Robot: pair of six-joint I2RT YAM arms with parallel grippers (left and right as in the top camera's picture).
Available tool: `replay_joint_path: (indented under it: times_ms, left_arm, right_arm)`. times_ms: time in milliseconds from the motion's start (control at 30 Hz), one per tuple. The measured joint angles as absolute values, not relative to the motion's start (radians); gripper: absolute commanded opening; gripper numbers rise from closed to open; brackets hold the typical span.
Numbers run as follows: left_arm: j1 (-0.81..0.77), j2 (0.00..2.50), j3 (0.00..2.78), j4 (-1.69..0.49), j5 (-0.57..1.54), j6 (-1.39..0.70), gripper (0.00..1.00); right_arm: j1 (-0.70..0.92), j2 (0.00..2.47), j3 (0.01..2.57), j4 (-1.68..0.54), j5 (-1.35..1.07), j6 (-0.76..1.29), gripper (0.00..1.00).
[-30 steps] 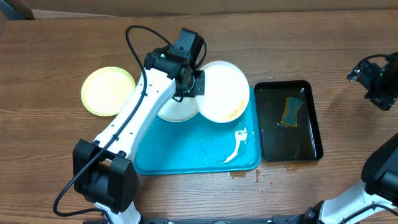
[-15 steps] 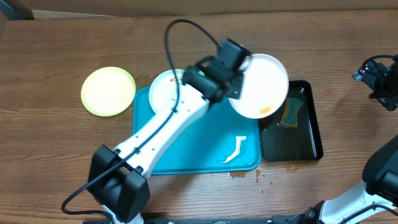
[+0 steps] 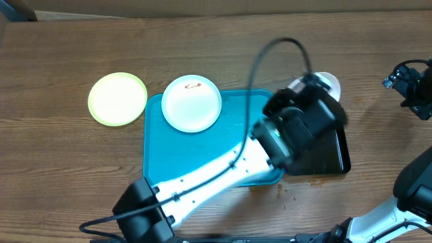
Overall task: Clean dirty plates on tray and stack at the side
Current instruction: 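Tip the white plate over the black tray with the left gripper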
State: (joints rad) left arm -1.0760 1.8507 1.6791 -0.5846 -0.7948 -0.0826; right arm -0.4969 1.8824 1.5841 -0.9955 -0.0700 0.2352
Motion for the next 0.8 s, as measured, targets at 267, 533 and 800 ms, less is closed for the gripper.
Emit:
replay_joint_path:
  times_ms: [267, 533, 800]
  left_arm:
    - [-1.177, 1.851, 1.68, -0.351, -1.084, 0.162, 0.04]
    - [-1.171, 1.851, 1.68, -0.25, -1.172, 0.241, 0.04]
    - [-1.171, 1.851, 1.682, -0.195, -1.207, 0.278, 0.04]
  right_arm:
    - [-0.497, 1.882, 1.584, -0.996, -0.07, 0.236, 1.0]
    - [-0.497, 1.882, 1.584, -0.996, -0.07, 0.235, 1.0]
    - [-0.497, 1.882, 1.584, -0.996, -0.07, 0.235, 1.0]
